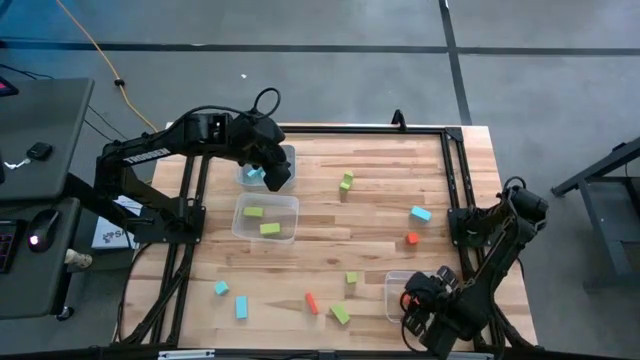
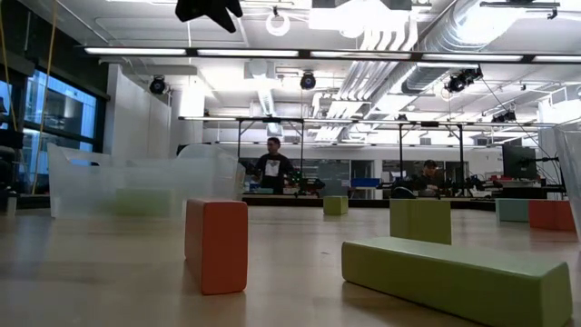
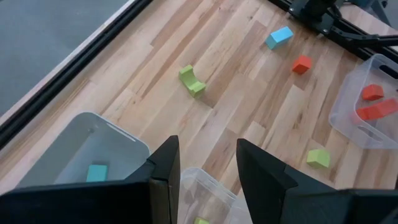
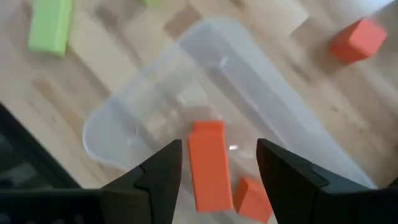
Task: Sort & place blocks by color
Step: Put the blue block into the gray bin
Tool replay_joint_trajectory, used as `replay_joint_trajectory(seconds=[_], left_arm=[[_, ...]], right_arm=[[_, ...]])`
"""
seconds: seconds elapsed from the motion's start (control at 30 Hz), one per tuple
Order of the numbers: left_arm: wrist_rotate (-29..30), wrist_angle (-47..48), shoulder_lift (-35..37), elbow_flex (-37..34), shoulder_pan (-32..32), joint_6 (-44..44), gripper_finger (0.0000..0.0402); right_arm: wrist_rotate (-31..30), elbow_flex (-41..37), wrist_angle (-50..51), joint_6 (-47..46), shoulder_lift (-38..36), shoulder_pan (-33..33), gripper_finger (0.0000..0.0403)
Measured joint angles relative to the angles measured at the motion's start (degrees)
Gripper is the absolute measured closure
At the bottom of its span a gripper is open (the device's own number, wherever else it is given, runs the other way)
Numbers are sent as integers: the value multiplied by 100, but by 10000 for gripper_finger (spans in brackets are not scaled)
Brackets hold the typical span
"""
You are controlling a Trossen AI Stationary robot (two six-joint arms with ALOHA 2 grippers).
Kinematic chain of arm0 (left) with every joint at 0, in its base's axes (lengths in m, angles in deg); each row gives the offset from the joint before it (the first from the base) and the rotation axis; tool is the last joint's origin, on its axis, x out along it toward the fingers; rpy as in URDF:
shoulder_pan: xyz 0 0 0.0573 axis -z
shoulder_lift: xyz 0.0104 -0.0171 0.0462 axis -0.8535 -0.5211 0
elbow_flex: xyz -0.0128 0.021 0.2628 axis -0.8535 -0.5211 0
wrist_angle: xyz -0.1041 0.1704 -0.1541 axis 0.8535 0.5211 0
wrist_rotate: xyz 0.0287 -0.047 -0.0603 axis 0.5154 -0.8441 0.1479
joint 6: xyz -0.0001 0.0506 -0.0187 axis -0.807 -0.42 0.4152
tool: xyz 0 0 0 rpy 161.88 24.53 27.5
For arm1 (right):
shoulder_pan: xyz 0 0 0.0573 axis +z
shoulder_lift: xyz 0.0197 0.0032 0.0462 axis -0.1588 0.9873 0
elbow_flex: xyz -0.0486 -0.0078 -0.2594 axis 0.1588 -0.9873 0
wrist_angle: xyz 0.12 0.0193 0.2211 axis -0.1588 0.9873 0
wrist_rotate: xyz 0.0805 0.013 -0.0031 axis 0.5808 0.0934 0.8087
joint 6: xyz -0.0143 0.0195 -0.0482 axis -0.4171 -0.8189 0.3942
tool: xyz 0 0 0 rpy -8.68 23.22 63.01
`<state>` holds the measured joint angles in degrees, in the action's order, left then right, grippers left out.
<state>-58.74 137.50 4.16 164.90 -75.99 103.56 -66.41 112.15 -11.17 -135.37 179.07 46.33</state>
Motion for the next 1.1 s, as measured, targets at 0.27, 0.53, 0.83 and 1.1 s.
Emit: replay_joint_trajectory(seconds=[0.27, 0.53, 0.83, 1.1], left_arm=[[-153, 48, 0, 0, -112, -303, 262], [-155, 41, 0, 0, -112, -454, 200], [-177, -53, -39, 2, 174, -662, 177], [-186, -464, -61, 2, 721, -797, 177]], right_arm=[[-883, 438, 613, -366, -4, -261, 206], [-1780, 861, 1273, -369, -4, -811, 206], [-2706, 1542, 1771, -185, -46, -1566, 206], [-3358, 2088, 1774, 72, -81, -2169, 206]])
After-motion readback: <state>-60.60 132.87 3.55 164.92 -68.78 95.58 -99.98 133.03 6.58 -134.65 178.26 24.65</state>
